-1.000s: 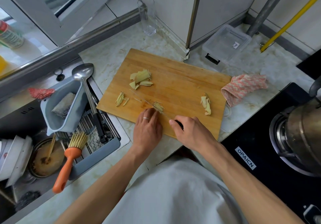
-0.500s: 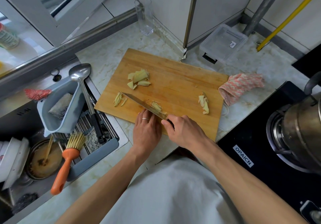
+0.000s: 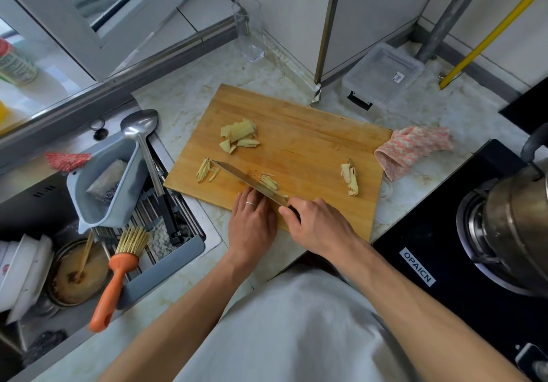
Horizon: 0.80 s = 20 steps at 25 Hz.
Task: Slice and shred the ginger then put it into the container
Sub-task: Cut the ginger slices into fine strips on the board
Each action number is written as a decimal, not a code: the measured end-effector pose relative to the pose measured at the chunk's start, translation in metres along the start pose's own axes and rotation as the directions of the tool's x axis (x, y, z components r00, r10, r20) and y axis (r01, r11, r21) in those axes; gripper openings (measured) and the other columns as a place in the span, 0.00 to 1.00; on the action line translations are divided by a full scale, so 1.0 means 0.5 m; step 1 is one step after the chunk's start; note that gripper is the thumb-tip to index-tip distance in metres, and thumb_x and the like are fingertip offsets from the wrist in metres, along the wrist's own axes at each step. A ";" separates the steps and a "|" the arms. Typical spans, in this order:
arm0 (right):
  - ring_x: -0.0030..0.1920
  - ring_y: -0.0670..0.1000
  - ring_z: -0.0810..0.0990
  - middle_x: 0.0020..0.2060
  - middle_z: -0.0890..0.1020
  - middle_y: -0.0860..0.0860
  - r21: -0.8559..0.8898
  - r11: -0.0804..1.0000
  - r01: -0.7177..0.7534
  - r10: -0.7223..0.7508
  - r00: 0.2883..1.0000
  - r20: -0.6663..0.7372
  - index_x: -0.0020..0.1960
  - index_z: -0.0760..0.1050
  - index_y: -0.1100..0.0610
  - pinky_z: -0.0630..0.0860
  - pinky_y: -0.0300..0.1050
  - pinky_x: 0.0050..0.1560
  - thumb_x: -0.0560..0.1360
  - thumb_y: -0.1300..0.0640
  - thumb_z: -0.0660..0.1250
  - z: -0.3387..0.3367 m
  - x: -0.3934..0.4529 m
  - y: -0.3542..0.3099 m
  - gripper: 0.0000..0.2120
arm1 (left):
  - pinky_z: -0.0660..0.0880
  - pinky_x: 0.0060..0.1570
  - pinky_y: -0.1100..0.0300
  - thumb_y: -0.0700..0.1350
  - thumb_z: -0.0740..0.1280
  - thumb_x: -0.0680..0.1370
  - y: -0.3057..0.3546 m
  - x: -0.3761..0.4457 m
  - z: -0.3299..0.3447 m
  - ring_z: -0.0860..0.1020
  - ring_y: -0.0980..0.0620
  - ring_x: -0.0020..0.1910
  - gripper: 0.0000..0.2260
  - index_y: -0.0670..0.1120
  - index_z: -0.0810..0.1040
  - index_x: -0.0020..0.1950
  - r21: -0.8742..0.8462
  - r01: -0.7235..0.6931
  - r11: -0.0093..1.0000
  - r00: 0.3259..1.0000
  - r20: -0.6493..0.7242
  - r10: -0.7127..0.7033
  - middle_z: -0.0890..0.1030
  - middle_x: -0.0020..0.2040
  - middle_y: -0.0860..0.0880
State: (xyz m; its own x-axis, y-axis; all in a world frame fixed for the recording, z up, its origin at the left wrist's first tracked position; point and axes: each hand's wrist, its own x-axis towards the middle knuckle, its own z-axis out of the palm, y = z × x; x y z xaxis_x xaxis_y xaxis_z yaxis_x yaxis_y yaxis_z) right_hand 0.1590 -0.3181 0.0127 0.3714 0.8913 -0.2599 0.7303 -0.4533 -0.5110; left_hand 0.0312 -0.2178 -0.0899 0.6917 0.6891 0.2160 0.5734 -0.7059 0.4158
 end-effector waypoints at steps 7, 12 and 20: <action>0.38 0.63 0.75 0.37 0.79 0.57 0.014 1.000 0.021 -0.021 1.000 -0.004 0.51 0.74 0.56 0.64 0.46 0.35 0.83 0.43 0.56 -0.003 -0.003 -0.002 0.18 | 0.71 0.65 0.40 0.42 0.65 0.77 0.004 0.000 -0.001 0.73 0.39 0.67 0.16 0.41 0.79 0.64 0.021 -0.005 1.000 1.000 -0.001 0.005 0.78 0.62 0.41; 0.40 0.64 0.77 0.41 0.80 0.59 -0.010 1.000 0.010 -0.010 1.000 0.019 0.53 0.75 0.56 0.64 0.47 0.35 0.83 0.43 0.55 -0.006 -0.005 -0.001 0.18 | 0.71 0.63 0.40 0.41 0.65 0.76 0.000 0.000 0.004 0.73 0.39 0.66 0.15 0.41 0.80 0.61 -0.005 -0.006 1.000 1.000 -0.015 0.006 0.78 0.61 0.41; 0.35 0.60 0.72 0.36 0.78 0.56 0.055 0.998 0.017 -0.017 1.000 0.002 0.54 0.76 0.57 0.64 0.45 0.34 0.83 0.44 0.56 -0.005 0.004 -0.004 0.17 | 0.71 0.63 0.39 0.41 0.62 0.77 0.005 -0.001 -0.004 0.71 0.40 0.68 0.17 0.41 0.79 0.64 -0.027 0.004 1.000 1.000 -0.007 -0.004 0.76 0.64 0.40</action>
State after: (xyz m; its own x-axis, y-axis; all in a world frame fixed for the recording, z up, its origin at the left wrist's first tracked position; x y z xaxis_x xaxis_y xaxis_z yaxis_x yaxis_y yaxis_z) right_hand 0.1597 -0.3155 0.0153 0.3575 0.8990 -0.2530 0.7040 -0.4374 -0.5596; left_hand 0.0314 -0.2193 -0.0871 0.6861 0.6934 0.2204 0.5644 -0.6984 0.4401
